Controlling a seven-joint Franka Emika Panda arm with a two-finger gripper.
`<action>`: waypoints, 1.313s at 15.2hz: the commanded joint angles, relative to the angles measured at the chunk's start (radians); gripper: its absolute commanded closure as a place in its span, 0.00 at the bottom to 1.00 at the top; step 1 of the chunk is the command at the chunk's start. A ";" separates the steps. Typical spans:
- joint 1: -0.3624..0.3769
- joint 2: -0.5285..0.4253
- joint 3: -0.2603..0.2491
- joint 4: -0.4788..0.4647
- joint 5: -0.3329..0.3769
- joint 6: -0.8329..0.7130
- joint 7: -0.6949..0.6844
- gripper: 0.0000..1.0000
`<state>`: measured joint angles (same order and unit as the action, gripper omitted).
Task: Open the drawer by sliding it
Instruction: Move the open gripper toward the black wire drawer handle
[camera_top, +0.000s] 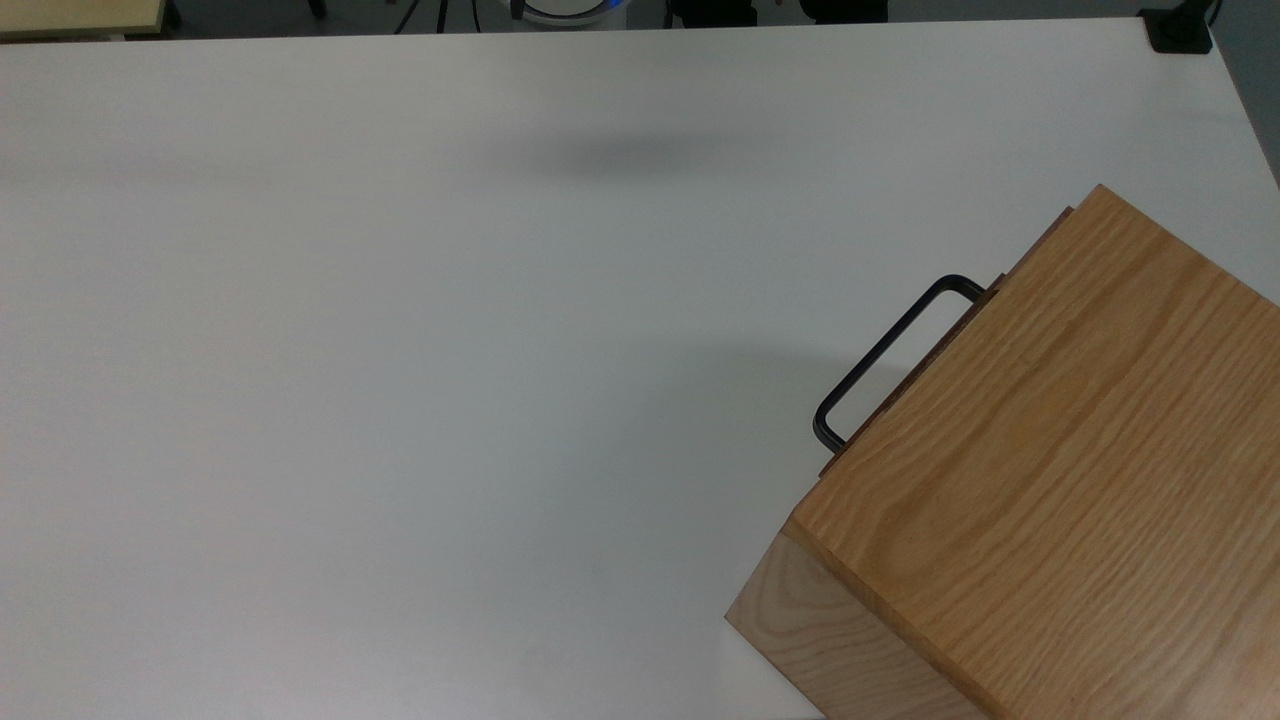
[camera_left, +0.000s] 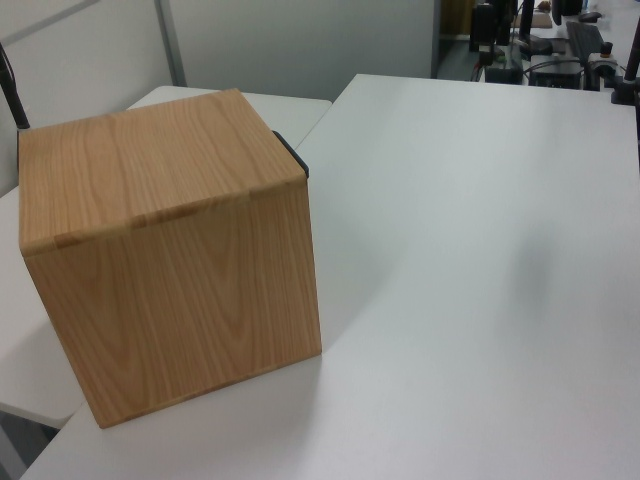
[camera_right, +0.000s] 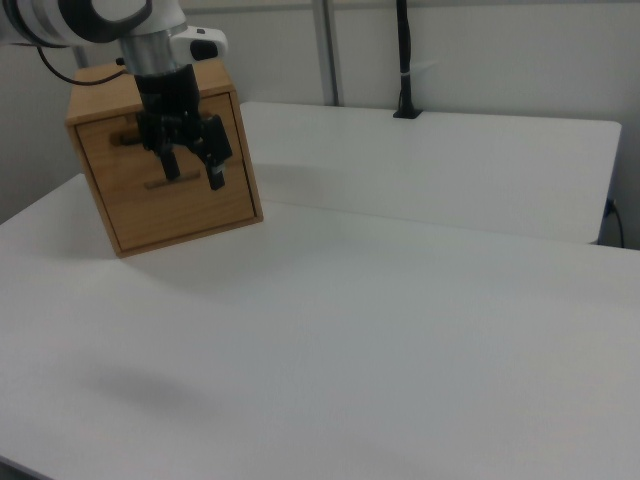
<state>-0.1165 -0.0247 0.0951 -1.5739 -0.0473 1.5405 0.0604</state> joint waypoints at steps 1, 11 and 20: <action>0.001 -0.012 -0.011 -0.001 0.009 0.007 -0.021 0.00; 0.118 0.041 0.008 0.041 0.227 0.180 0.298 0.00; 0.271 0.225 0.008 0.045 0.228 0.643 0.801 0.00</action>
<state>0.1232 0.1509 0.1110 -1.5424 0.1667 2.0696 0.7497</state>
